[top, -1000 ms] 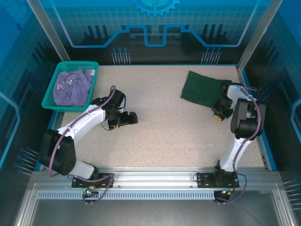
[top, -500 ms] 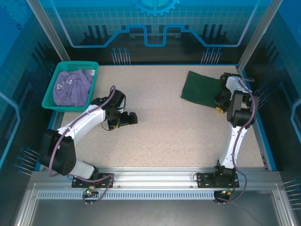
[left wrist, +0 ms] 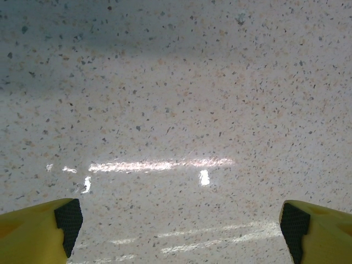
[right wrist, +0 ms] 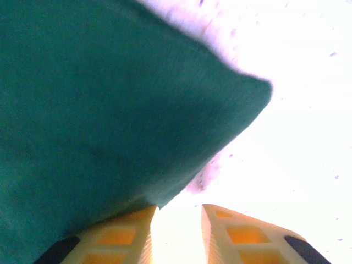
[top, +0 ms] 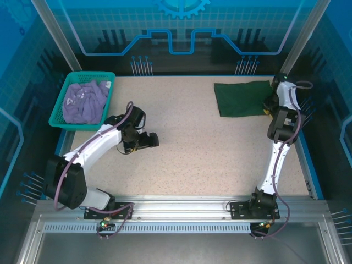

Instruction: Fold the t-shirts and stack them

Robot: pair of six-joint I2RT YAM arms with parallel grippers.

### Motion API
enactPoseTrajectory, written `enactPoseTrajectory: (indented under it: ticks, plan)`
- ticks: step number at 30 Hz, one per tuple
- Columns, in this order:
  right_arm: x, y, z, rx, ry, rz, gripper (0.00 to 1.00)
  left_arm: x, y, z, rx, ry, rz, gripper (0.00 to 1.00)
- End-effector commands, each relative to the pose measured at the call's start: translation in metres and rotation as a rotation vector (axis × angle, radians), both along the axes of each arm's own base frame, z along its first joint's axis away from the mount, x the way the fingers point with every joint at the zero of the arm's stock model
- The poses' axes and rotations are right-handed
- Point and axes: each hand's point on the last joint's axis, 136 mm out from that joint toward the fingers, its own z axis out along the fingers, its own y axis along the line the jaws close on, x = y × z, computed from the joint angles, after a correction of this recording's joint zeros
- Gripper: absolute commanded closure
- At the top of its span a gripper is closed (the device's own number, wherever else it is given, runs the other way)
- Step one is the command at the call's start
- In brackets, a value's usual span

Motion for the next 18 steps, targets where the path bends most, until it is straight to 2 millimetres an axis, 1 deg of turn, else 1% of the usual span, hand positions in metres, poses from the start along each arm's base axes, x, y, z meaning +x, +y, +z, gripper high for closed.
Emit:
enactPoseTrajectory:
  ticks: [1, 2, 5, 8, 10, 11, 13, 14, 15, 16, 17, 18]
  plan:
    - [-0.002, 0.01, 0.009, 0.031, -0.018, -0.015, 0.67, -0.009, 0.01, 0.007, 0.021, -0.004, 0.039, 0.05]
    - [-0.007, 0.015, 0.008, 0.038, -0.012, -0.014, 0.66, -0.01, 0.011, 0.01, 0.019, -0.013, 0.046, 0.05]
    - [-0.019, 0.034, 0.016, 0.075, -0.043, -0.015, 0.64, -0.013, 0.015, 0.017, 0.02, -0.045, 0.067, 0.04]
    - [-0.027, 0.056, 0.049, 0.07, -0.142, 0.023, 0.53, -0.013, 0.023, 0.031, 0.035, -0.107, 0.093, 0.02]
    - [-0.034, 0.073, 0.081, 0.035, -0.216, 0.08, 0.44, -0.011, 0.031, 0.044, 0.056, -0.164, 0.113, 0.01]
    - [-0.036, 0.082, 0.093, 0.025, -0.251, 0.104, 0.4, -0.01, 0.036, 0.051, 0.075, -0.196, 0.13, 0.01]
    - [-0.045, 0.103, 0.121, 0.005, -0.348, 0.165, 0.31, -0.003, 0.048, 0.066, 0.115, -0.288, 0.159, 0.01]
    - [-0.047, 0.113, 0.132, -0.016, -0.397, 0.202, 0.25, 0.001, 0.053, 0.073, 0.134, -0.334, 0.17, 0.01]
    - [-0.051, 0.125, 0.145, -0.054, -0.45, 0.249, 0.13, 0.004, 0.06, 0.082, 0.153, -0.391, 0.185, 0.01]
    - [-0.053, 0.138, 0.156, -0.089, -0.512, 0.314, 0.1, 0.008, 0.064, 0.091, 0.168, -0.455, 0.187, 0.01]
    - [-0.055, 0.15, 0.164, -0.13, -0.554, 0.37, 0.03, 0.01, 0.068, 0.098, 0.18, -0.506, 0.182, 0.01]
    - [-0.061, 0.158, 0.172, -0.196, -0.584, 0.409, 0.0, 0.011, 0.075, 0.108, 0.204, -0.574, 0.193, 0.01]
